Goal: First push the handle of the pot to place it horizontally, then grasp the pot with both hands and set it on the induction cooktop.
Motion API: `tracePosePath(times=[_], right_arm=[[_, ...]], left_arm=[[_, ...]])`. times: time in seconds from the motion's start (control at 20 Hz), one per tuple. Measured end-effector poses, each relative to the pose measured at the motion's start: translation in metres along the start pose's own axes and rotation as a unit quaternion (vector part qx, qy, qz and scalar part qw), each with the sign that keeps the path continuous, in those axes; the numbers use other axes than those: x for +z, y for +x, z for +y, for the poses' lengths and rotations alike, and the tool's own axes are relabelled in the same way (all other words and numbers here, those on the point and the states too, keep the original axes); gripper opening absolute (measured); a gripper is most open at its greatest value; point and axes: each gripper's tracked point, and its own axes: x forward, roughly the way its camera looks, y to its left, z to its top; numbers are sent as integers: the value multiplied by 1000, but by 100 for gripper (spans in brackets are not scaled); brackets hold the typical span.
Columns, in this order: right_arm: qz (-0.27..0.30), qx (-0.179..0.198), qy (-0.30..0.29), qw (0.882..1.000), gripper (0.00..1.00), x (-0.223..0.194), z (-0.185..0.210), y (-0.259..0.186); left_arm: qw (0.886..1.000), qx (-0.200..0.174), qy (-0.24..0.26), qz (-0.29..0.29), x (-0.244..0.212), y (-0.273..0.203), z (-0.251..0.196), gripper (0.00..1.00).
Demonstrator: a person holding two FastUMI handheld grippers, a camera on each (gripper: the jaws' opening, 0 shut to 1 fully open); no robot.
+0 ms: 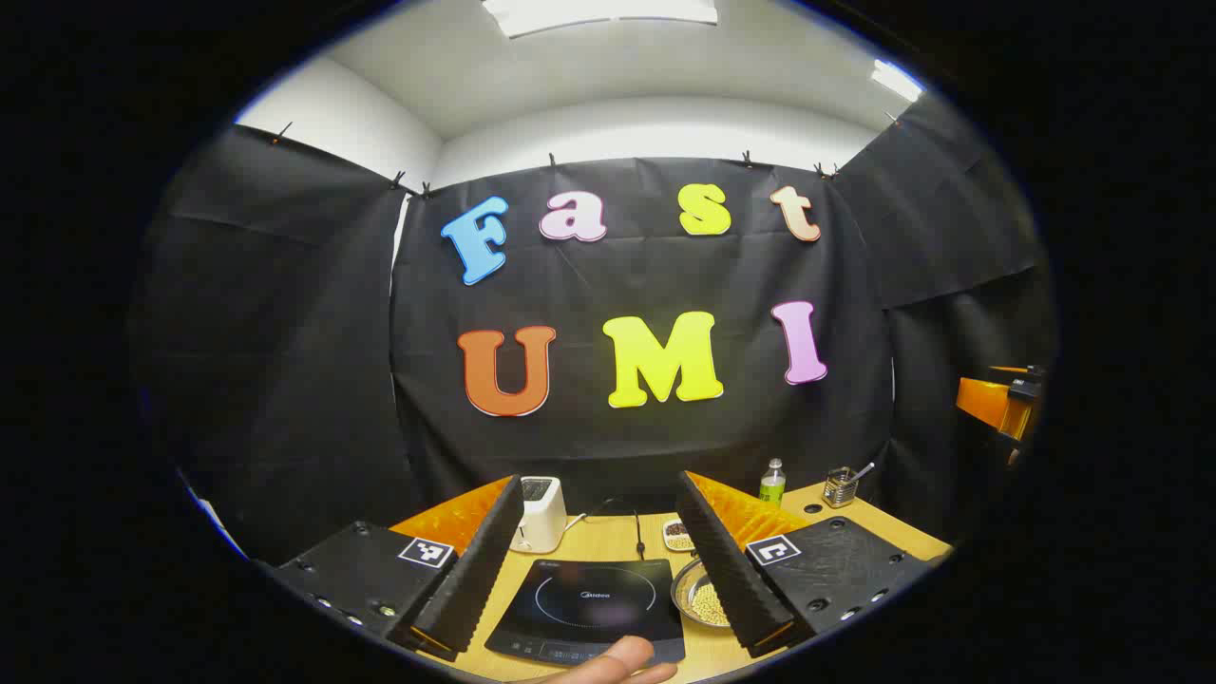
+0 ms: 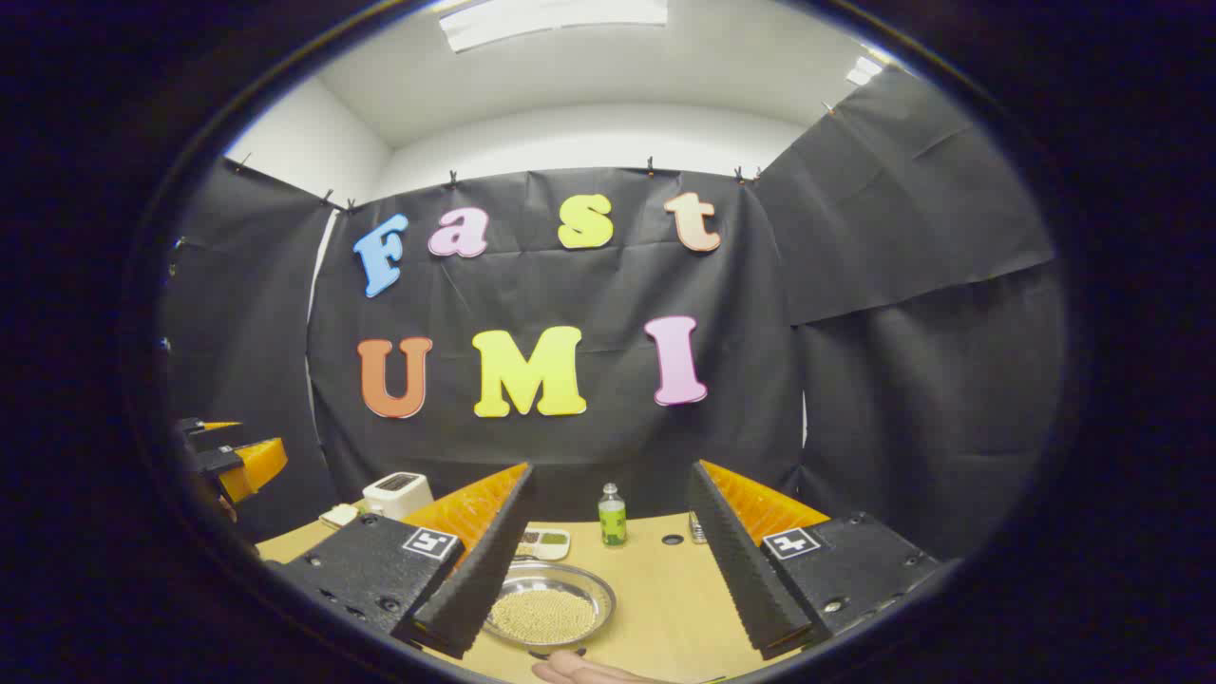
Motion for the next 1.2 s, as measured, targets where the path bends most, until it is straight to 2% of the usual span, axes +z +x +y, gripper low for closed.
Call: tracePosePath(times=[0.15,0.65,0.9,1.1,1.15,1.2], right_arm=[[6,-9,-11,1000,100,1,-3,1],[2,-4,-20,1000,100,8,3,5],[5,11,-14,1000,100,3,11,12],[-2,32,-6,999,88,2,19,19],[1,36,-5,999,75,-1,20,21],[6,42,-7,999,70,-6,24,22]], left_arm=[[1000,5,2,4,-1,-1,3,96],[1000,21,-16,-3,4,-8,18,96],[1000,21,-14,-10,6,-15,21,96],[1000,18,-21,-14,7,-23,20,96],[1000,18,-20,-15,6,-23,21,96],[1000,18,-19,-15,5,-23,21,96]])
